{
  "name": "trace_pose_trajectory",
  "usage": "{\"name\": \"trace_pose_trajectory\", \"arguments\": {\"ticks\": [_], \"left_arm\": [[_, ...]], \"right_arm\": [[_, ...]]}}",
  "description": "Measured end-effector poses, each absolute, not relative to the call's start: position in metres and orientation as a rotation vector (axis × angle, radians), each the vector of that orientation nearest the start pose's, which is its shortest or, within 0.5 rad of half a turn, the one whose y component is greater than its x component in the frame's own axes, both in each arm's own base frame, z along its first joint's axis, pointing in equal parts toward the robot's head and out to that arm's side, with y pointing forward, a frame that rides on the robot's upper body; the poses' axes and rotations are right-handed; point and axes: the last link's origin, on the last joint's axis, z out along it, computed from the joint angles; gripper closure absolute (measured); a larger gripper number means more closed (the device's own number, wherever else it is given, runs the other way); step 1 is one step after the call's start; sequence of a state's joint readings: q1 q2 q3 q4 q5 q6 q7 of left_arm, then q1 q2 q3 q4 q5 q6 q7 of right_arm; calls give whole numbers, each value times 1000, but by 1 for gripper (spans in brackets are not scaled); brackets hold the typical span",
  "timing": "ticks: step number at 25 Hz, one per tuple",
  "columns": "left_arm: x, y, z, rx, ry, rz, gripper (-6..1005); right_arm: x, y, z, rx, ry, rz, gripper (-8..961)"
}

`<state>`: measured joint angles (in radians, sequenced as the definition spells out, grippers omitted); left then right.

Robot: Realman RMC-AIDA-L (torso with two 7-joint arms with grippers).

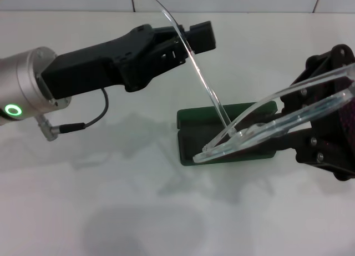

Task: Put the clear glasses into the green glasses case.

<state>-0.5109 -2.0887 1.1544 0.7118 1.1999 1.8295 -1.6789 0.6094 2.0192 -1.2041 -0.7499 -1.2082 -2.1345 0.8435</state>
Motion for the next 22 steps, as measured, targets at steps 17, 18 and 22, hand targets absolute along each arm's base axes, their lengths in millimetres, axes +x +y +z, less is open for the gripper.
{"name": "trace_pose_trajectory", "arguments": {"ticks": [17,18,22], "left_arm": [[-143,298,19,-2840,-583,-1759,933],[-143,297,19,-2842,-580,-1762,933],[-144,293,20,-2855,-565,-1777,933]], "right_arm": [[132,281,42,-2597,-907,1669,892],[133,281,42,-2597,-906,1668,892],[134,281,42,-2594,-895,1663,893]]}}
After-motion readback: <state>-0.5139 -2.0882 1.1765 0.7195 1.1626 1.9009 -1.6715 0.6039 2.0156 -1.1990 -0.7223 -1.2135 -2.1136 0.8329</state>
